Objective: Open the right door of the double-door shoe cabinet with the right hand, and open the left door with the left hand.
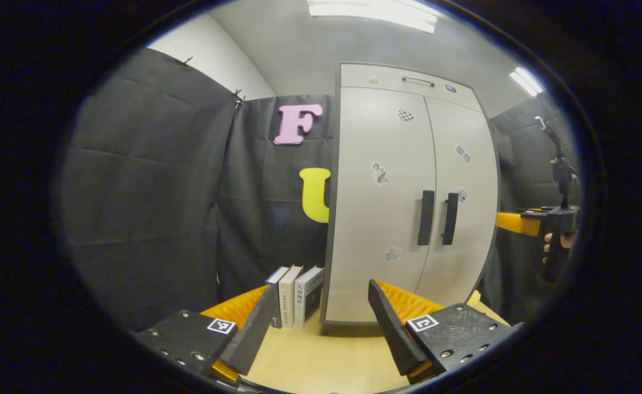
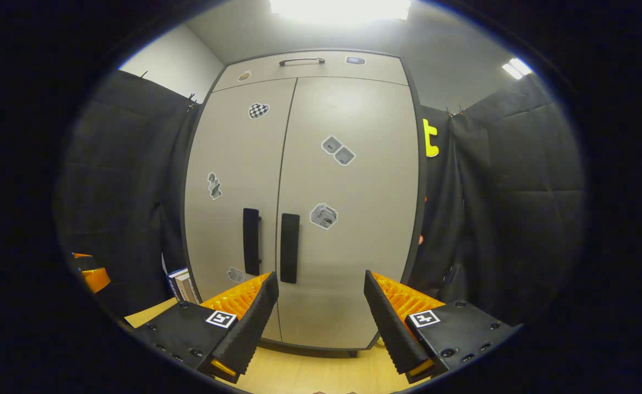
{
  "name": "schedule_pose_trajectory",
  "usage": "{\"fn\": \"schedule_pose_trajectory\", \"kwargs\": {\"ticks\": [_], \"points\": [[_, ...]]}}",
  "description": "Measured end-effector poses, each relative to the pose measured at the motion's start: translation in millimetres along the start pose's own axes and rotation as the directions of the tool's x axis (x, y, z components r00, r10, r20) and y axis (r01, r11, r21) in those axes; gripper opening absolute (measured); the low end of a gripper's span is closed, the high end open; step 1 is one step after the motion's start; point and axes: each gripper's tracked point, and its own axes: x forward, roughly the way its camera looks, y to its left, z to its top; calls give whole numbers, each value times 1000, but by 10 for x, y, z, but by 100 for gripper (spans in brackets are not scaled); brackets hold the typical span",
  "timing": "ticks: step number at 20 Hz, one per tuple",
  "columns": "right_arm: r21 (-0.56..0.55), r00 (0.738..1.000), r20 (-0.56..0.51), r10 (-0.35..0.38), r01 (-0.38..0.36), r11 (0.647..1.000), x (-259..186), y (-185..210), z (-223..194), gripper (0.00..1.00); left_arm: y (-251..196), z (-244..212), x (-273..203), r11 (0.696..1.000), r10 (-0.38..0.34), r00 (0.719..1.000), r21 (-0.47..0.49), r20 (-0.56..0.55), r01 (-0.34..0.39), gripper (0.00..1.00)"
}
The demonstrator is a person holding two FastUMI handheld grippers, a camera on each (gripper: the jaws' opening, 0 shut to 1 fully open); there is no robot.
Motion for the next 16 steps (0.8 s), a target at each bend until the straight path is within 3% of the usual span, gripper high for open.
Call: {"fn": "schedule_pose_trajectory", "kwargs": {"ticks": [2,4,8,16], "points": [[21,1000,17,14,-14,1000,134,115,119,100,36,-59,-22,1000,-15,1000,-19,-1,15,97],[55,999,36,22,-24,998,282,197,256,96,109,-156,-9,999,-18,1000,-39,-12,18,99],[57,996,86,0,-5,998,594,276,471,98,323,-277,6,1000,22,999,-18,-25,-22,97],[112,999,6,-46,45,993,1208,231,267,96,389,-424,96,998,12,999,-61,-50,-15,98]]}}
